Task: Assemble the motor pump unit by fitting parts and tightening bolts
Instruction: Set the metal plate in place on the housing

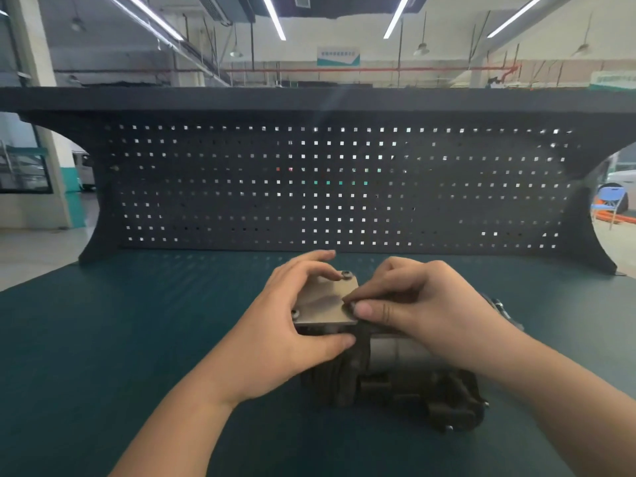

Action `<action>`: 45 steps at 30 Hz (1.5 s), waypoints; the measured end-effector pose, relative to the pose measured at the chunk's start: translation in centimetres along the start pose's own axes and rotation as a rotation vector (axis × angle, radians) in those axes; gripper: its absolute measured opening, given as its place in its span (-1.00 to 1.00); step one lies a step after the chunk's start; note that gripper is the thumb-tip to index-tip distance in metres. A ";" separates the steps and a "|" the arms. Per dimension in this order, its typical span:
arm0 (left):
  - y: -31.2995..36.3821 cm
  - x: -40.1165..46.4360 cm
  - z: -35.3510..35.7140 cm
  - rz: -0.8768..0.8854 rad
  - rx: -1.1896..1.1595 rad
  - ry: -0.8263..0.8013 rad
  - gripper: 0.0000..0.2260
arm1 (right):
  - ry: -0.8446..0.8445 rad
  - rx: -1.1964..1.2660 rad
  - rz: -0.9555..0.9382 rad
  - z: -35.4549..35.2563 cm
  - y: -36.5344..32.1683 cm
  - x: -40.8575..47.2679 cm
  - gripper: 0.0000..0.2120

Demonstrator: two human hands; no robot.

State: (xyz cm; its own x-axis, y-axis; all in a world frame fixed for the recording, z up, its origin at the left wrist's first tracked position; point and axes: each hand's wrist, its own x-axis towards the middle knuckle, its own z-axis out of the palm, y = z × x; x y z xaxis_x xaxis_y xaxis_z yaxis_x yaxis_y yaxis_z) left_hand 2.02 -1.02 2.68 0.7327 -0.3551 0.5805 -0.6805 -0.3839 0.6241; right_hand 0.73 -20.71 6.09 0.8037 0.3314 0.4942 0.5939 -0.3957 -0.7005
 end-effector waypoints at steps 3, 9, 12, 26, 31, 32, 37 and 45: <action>0.0 -0.2 0.1 -0.011 -0.030 0.019 -0.52 | 0.076 0.027 0.024 0.6 0.0 0.0 -0.91; 0.0 -0.2 0.3 -0.011 -0.073 0.030 -0.54 | 0.060 -0.008 -0.002 0.7 -0.1 -0.4 -0.90; 0.0 -0.2 0.3 -0.008 -0.079 0.030 -0.55 | 0.009 -0.091 -0.044 0.5 -0.2 -0.6 -0.87; 0.0 -0.2 0.2 0.001 -0.064 0.030 -0.55 | 0.014 0.019 0.023 0.2 -0.3 -0.2 -0.90; 0.0 -0.2 0.2 0.009 -0.075 0.024 -0.55 | 0.005 0.040 0.010 0.2 -0.3 -0.2 -0.88; 0.0 -0.2 0.2 0.012 -0.074 0.023 -0.55 | 0.007 0.053 0.019 0.2 -0.3 -0.2 -0.88; 0.0 -0.1 0.2 0.013 -0.071 0.029 -0.57 | 0.016 0.037 0.050 0.6 -0.4 -0.1 -0.86; 0.0 -0.3 0.6 0.003 -0.036 0.051 -0.54 | -0.075 -0.054 -0.009 -0.1 -0.5 -0.2 -0.78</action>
State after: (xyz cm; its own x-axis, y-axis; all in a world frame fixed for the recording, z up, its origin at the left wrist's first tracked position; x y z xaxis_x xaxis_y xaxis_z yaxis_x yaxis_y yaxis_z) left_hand 1.76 -1.40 2.18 0.7303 -0.3118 0.6078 -0.6830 -0.3520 0.6401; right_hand 0.24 -20.65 6.38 0.7946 0.3977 0.4587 0.6037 -0.4375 -0.6664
